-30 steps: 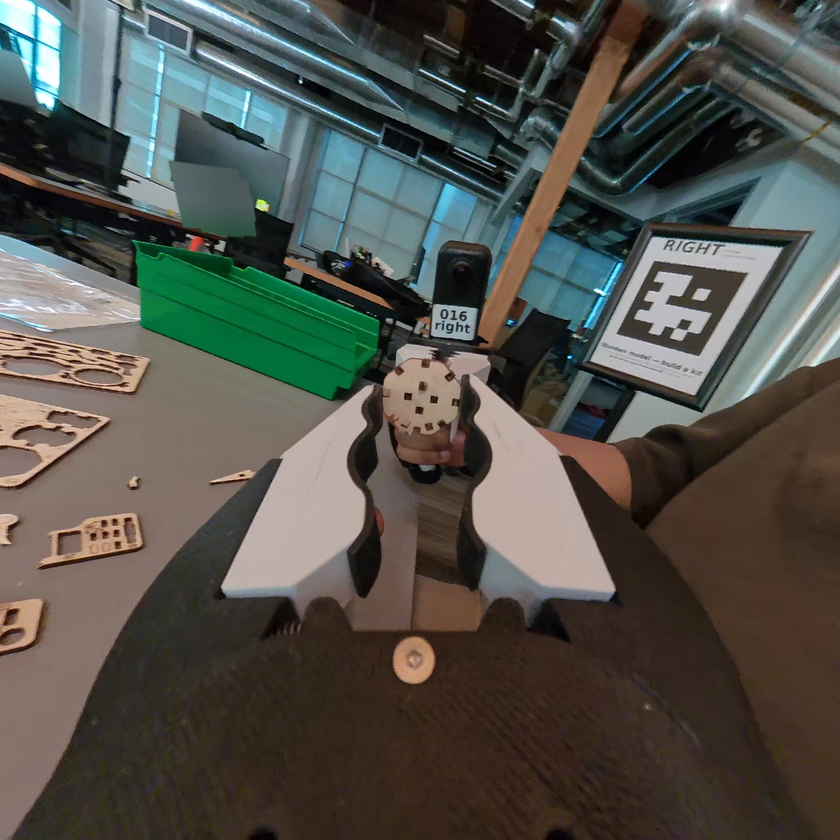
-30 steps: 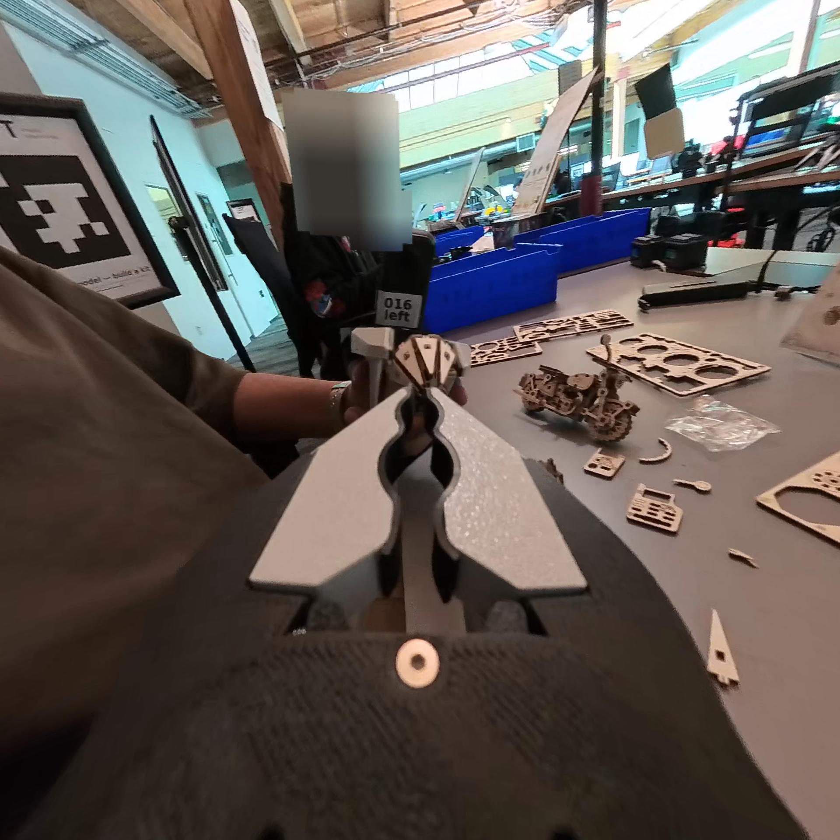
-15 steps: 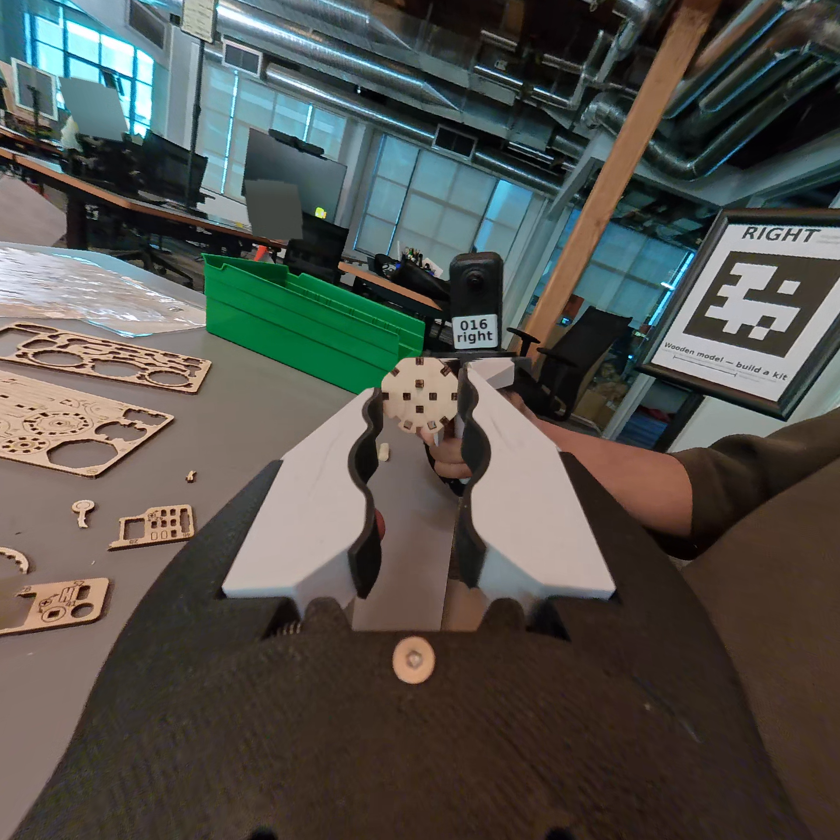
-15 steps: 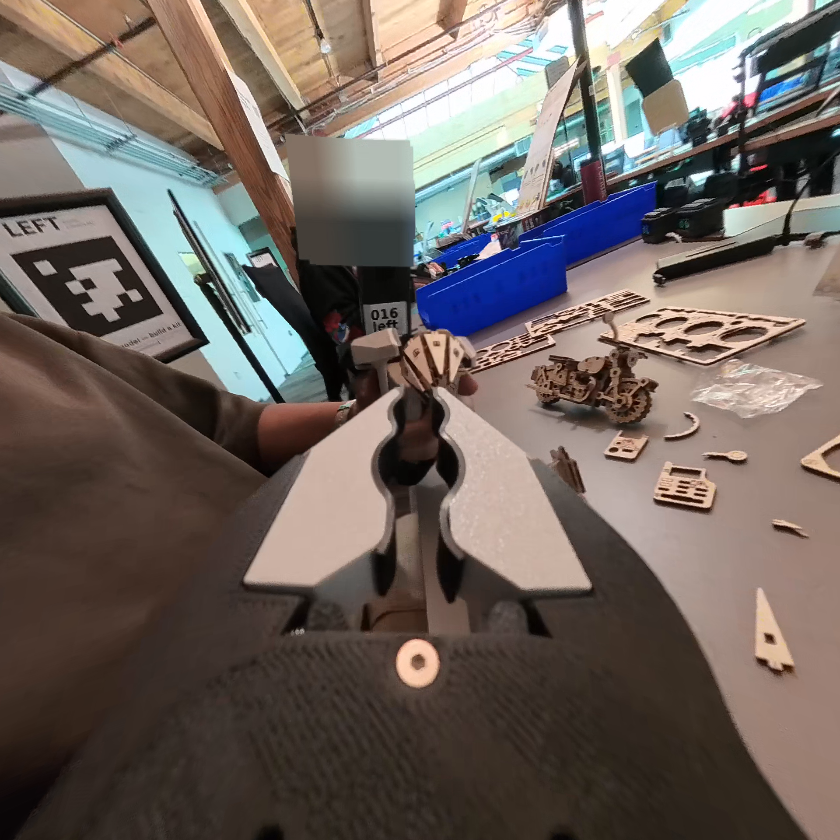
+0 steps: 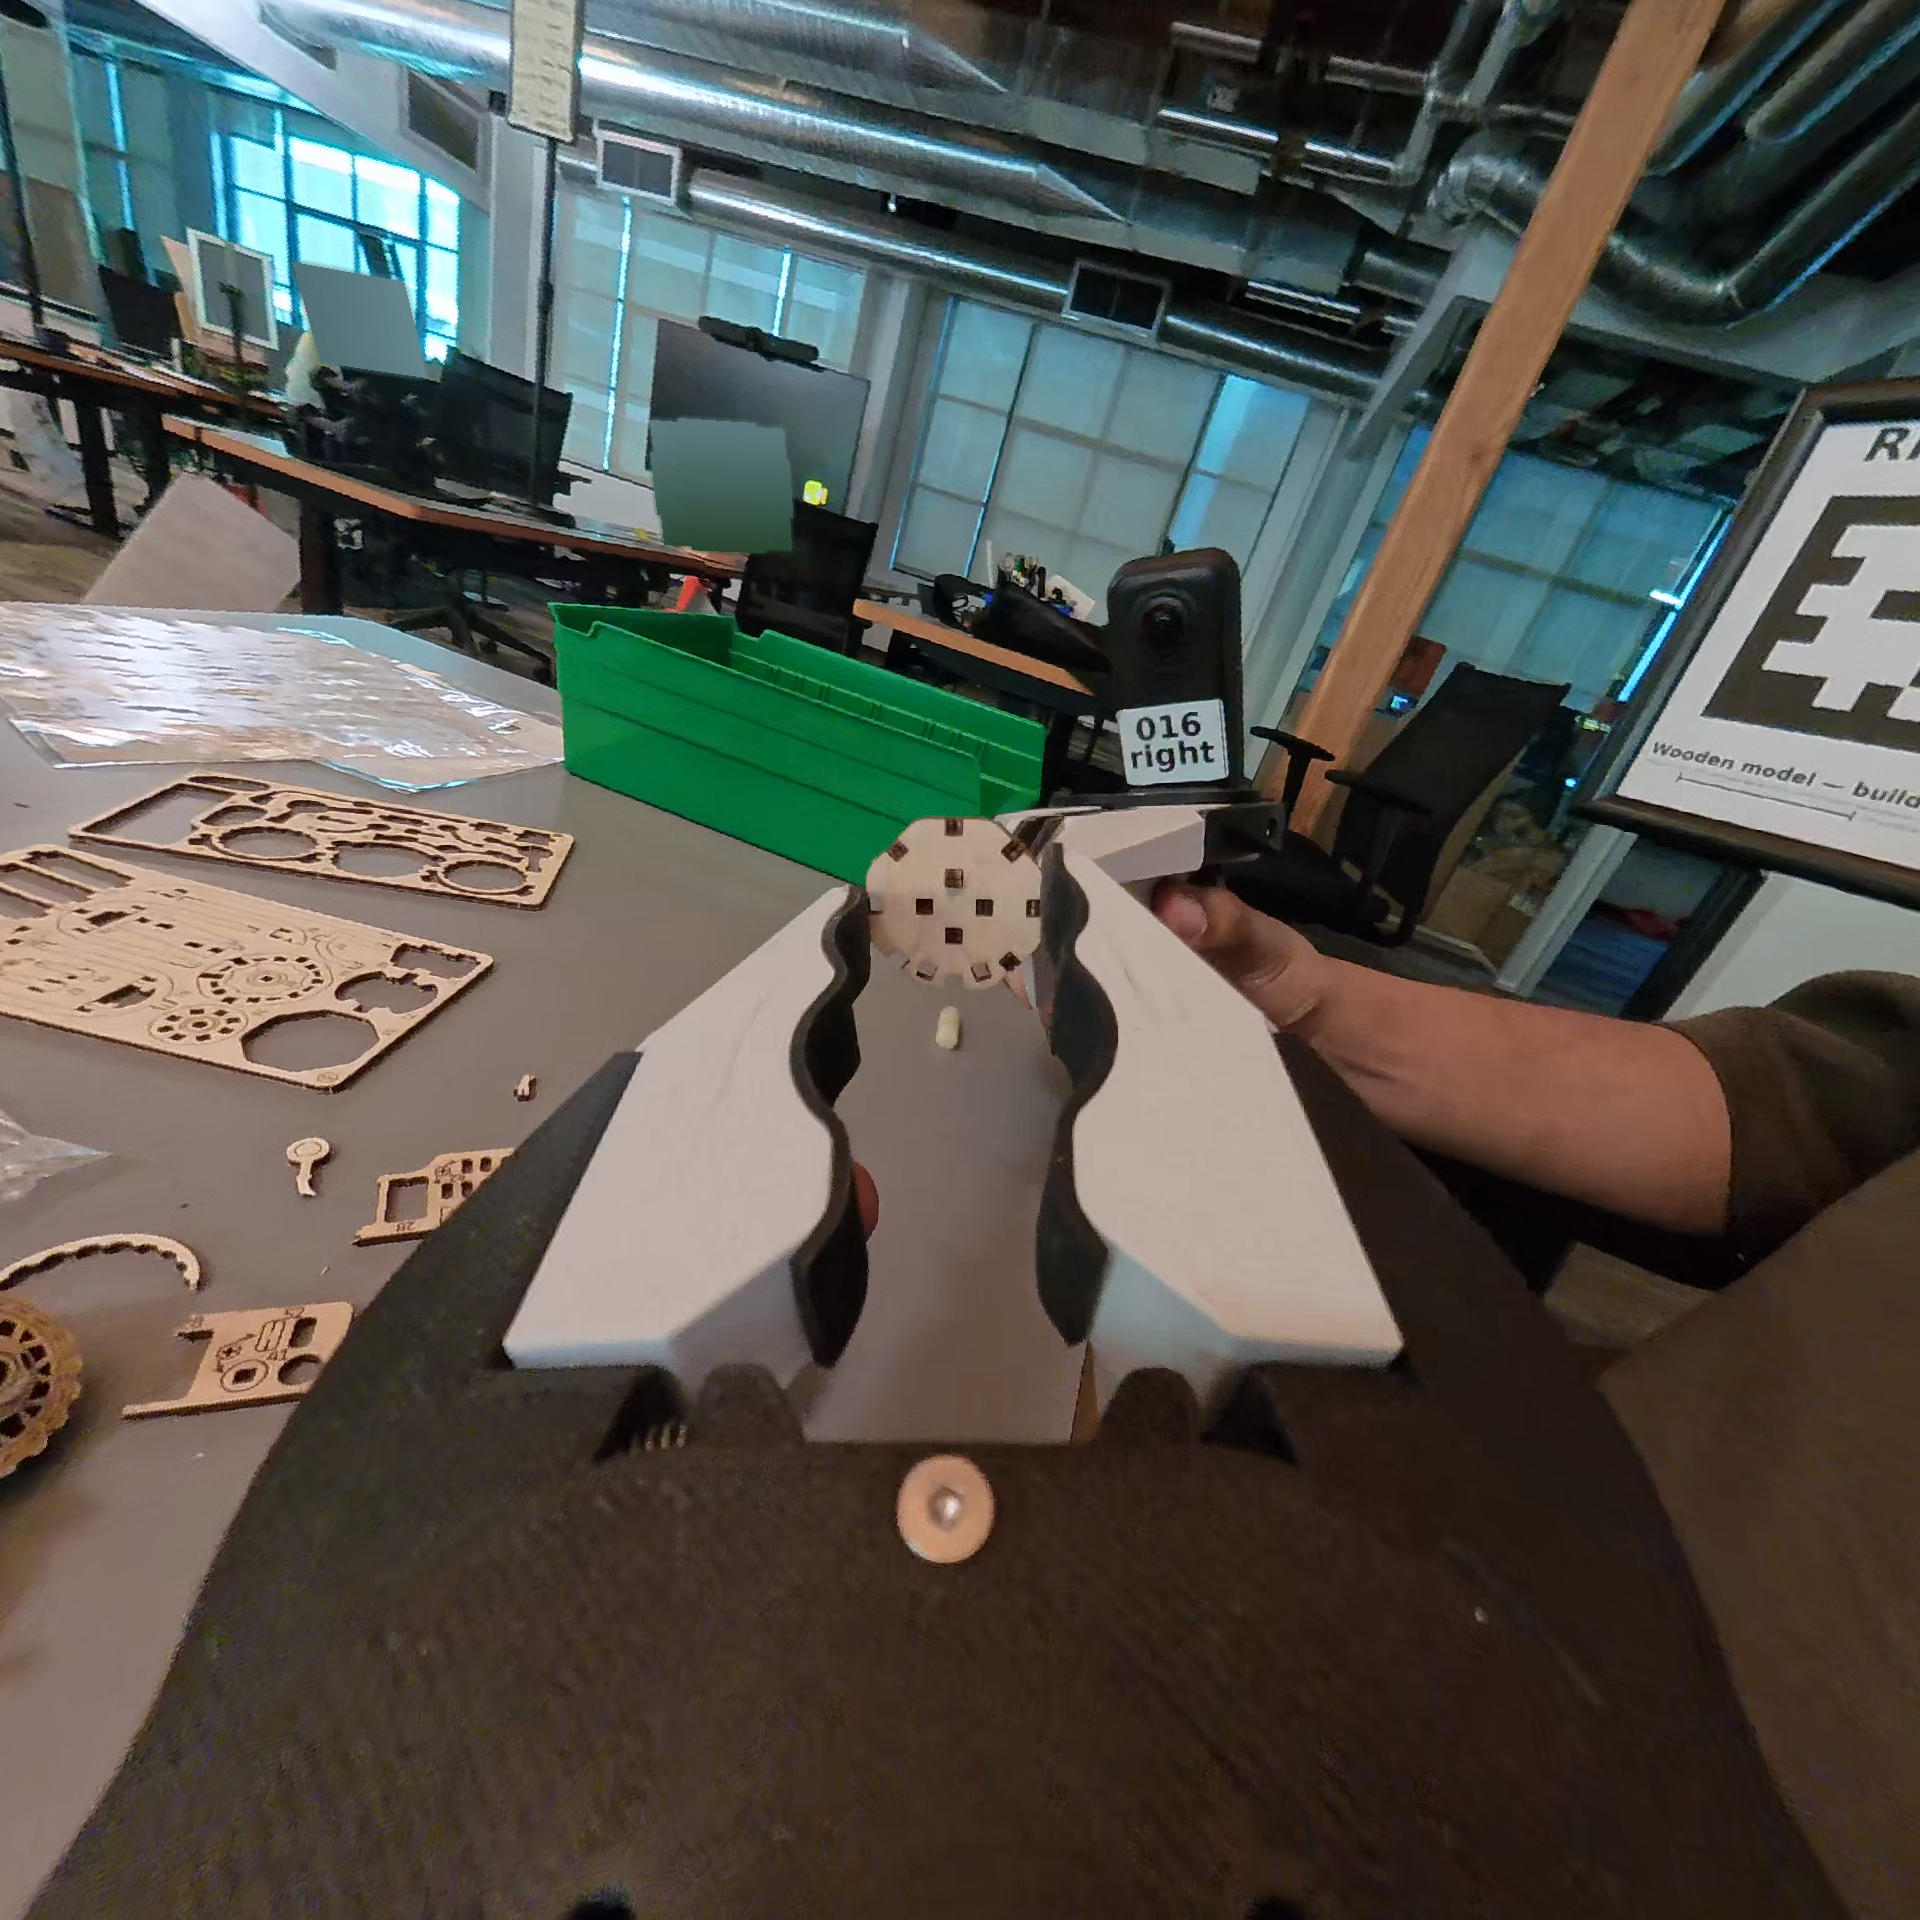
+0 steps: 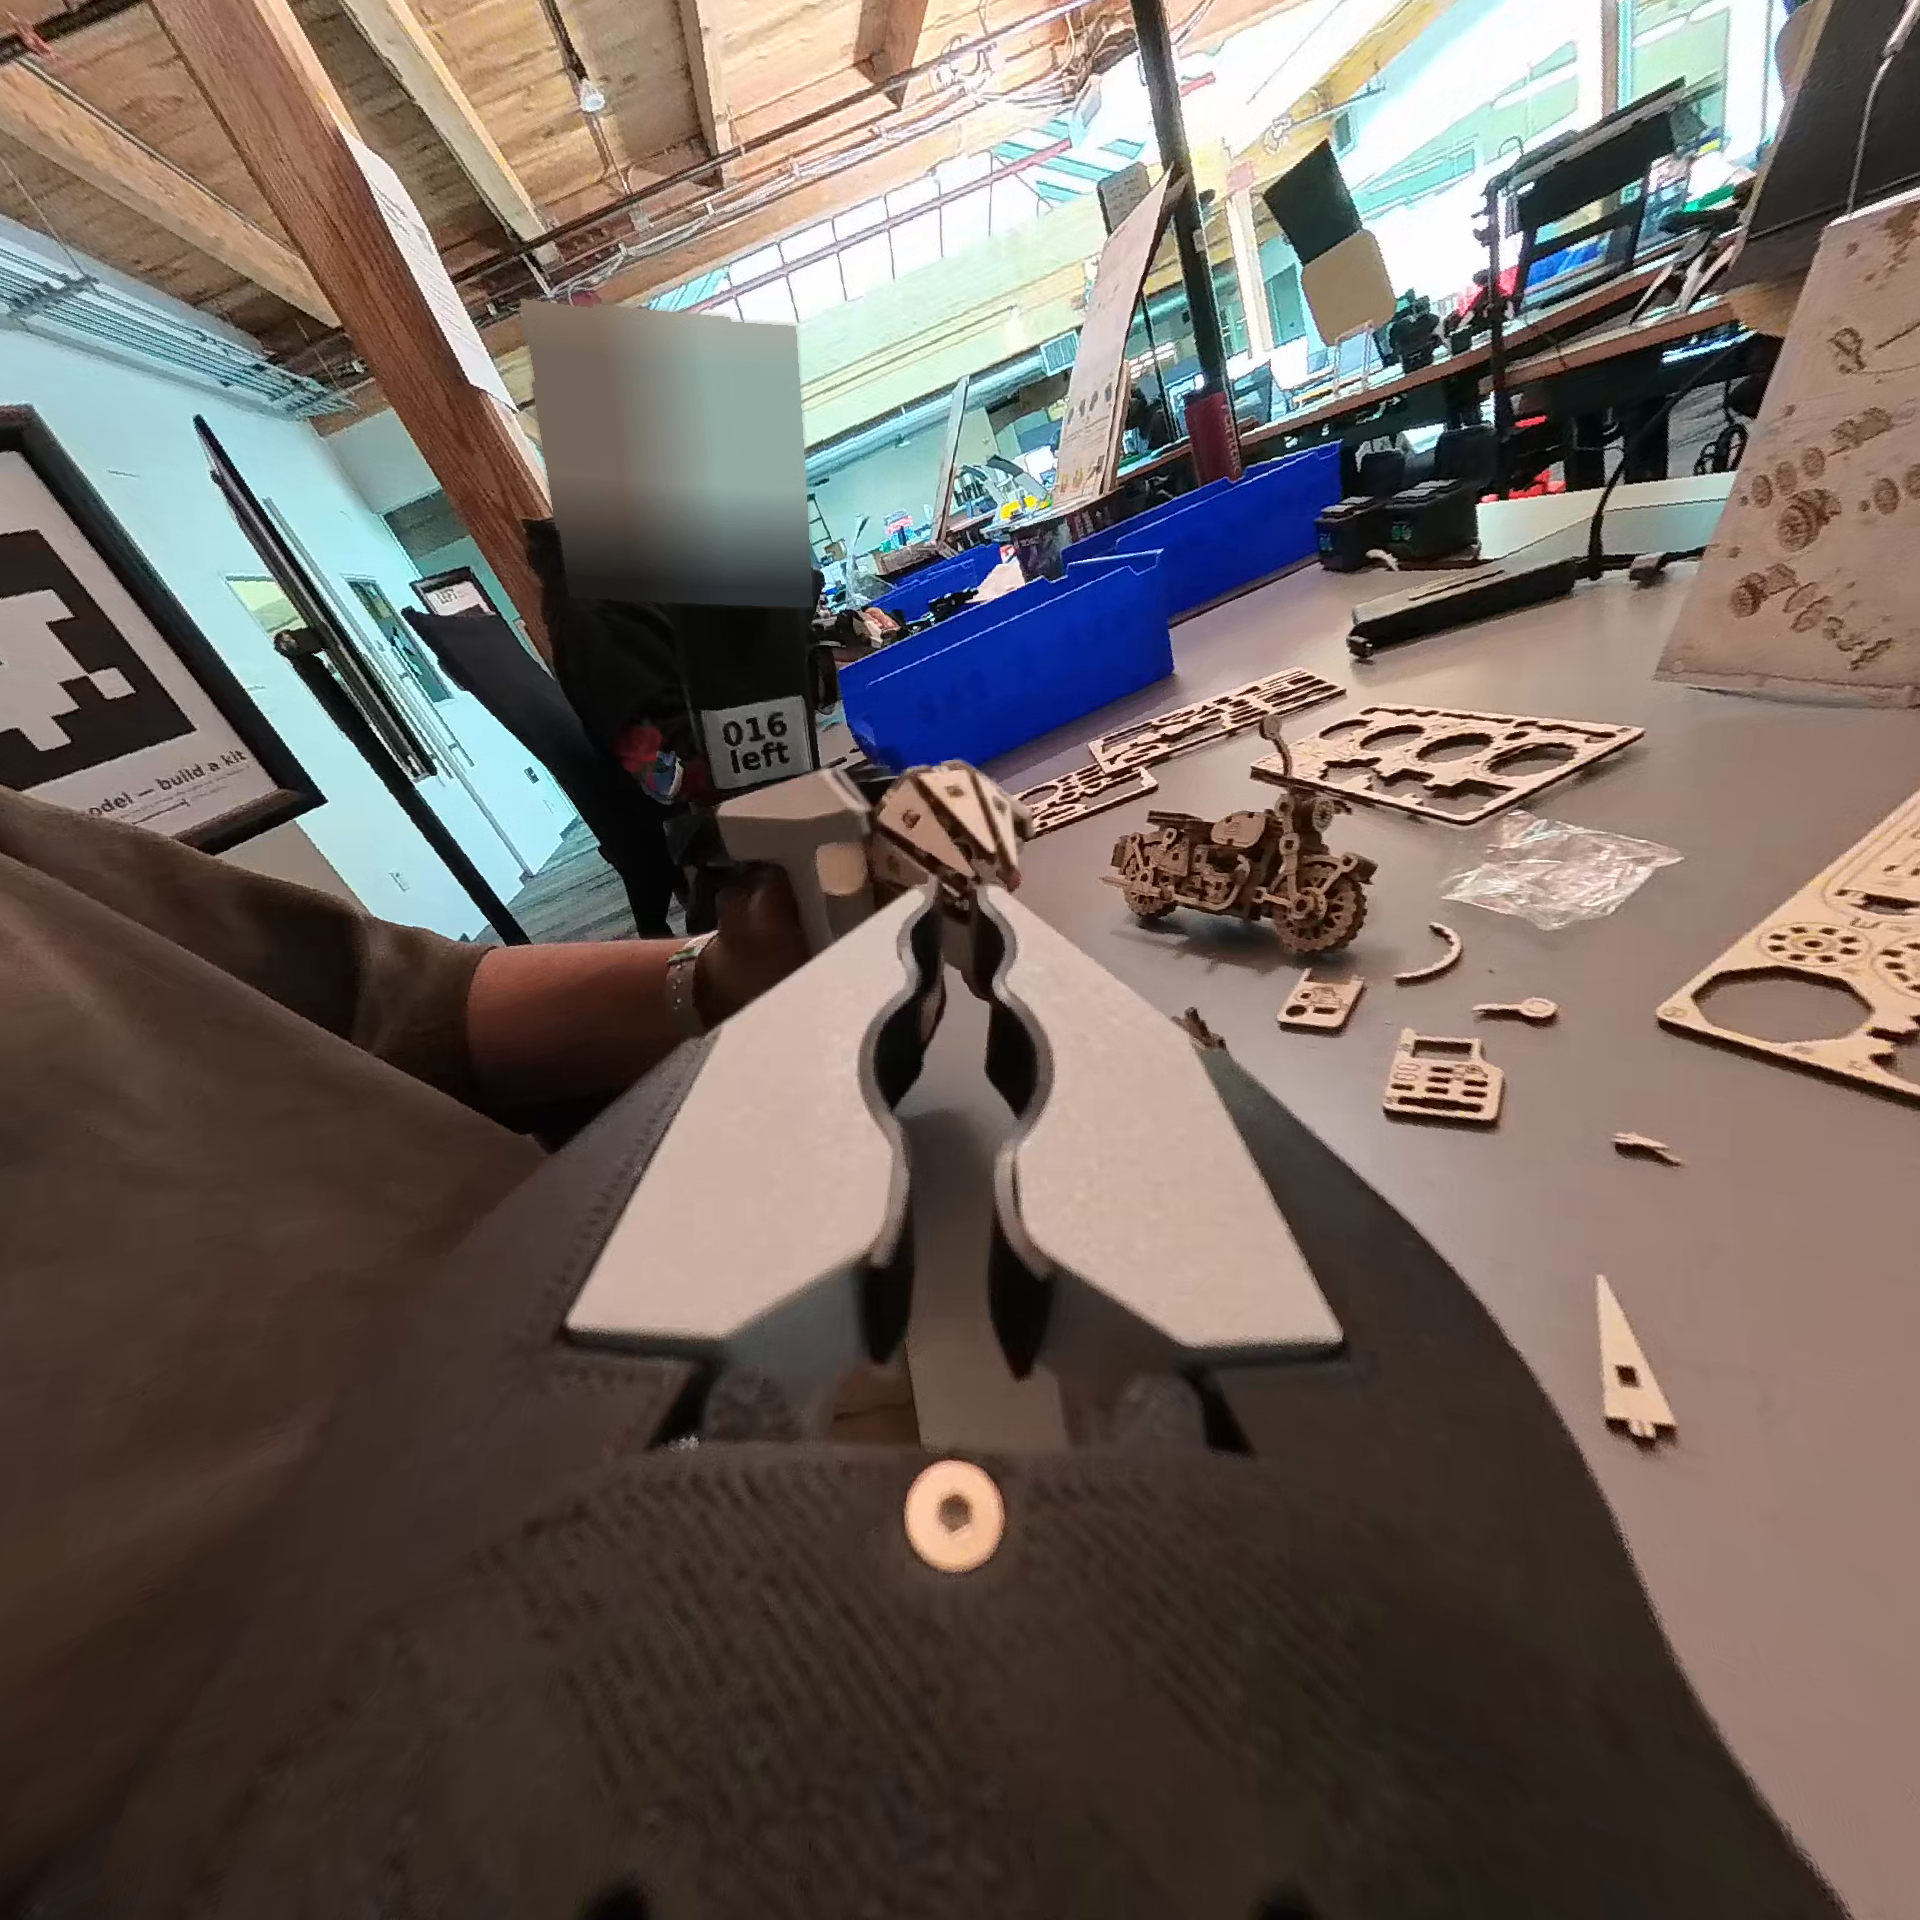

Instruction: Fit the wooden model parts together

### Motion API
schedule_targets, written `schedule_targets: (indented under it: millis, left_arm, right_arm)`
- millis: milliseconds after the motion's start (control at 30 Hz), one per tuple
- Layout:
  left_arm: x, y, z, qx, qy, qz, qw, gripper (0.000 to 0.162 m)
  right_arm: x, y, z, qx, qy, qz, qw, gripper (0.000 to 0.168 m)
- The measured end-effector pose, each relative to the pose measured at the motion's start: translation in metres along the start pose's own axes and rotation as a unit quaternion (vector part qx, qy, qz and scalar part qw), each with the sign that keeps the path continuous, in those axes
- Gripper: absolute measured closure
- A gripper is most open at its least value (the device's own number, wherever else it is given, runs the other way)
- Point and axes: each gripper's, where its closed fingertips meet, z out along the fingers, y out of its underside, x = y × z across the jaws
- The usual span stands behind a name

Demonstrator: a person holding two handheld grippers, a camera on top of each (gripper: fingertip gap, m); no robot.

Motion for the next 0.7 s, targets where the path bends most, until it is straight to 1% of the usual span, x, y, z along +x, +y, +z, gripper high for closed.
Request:
schedule_targets:
  millis: [100, 167, 200, 233, 267, 333, 400, 433, 500, 533, 600, 667, 700]
  left_arm:
    - [-0.002, -0.003, 0.001, 0.007, -0.009, -0.001, 1.000, 0.130]
    - [-0.013, -0.003, -0.002, 0.009, -0.039, 0.002, 0.999, 0.129]
    - [-0.011, -0.004, -0.003, 0.009, -0.024, -0.001, 1.000, 0.129]
    - [-0.005, -0.009, -0.005, 0.017, 0.002, -0.020, 1.000, 0.129]
    - [-0.003, -0.013, -0.006, 0.024, 0.009, -0.024, 0.999, 0.129]
    - [-0.007, -0.013, -0.007, 0.017, -0.007, -0.004, 1.000, 0.128]
    - [-0.012, -0.016, -0.009, 0.032, -0.007, -0.031, 0.999, 0.129]
    - [-0.015, -0.017, -0.011, 0.035, -0.010, -0.037, 0.999, 0.129]
    - [-0.018, -0.019, -0.014, 0.040, -0.017, -0.030, 0.999, 0.129]
    - [-0.018, -0.020, -0.014, 0.040, -0.017, -0.030, 0.999, 0.129]
    - [-0.016, -0.017, -0.013, 0.036, -0.014, -0.029, 0.999, 0.129]
    - [-0.013, -0.012, -0.010, 0.029, -0.007, -0.032, 0.999, 0.129]
    - [-0.011, -0.010, -0.009, 0.025, -0.005, -0.031, 0.999, 0.129]
  right_arm:
    - [-0.001, -0.001, 0.000, 0.005, -0.004, -0.001, 1.000, 0.166]
    - [-0.009, -0.007, -0.002, 0.020, -0.029, 0.000, 0.999, 0.168]
    - [-0.008, -0.008, -0.002, 0.020, -0.022, 0.002, 1.000, 0.168]
    - [-0.002, -0.006, -0.002, 0.012, 0.002, -0.011, 1.000, 0.168]
    - [0.003, -0.005, -0.003, 0.005, 0.021, -0.029, 0.999, 0.168]
    - [0.004, -0.012, -0.008, 0.024, 0.017, -0.020, 0.999, 0.168]
    - [0.007, -0.017, -0.012, 0.040, 0.018, -0.003, 0.999, 0.168]
    - [0.008, -0.017, -0.013, 0.044, 0.018, 0.001, 0.999, 0.165]
    - [0.003, -0.018, -0.009, 0.045, 0.010, 0.005, 0.999, 0.150]
    - [0.000, -0.016, -0.005, 0.038, 0.007, -0.006, 0.999, 0.145]
    - [-0.006, -0.008, 0.004, 0.015, 0.023, -0.067, 0.997, 0.140]
    - [-0.008, -0.003, 0.011, -0.003, 0.057, -0.130, 0.990, 0.142]
    - [-0.009, -0.003, 0.013, -0.004, 0.068, -0.147, 0.987, 0.144]
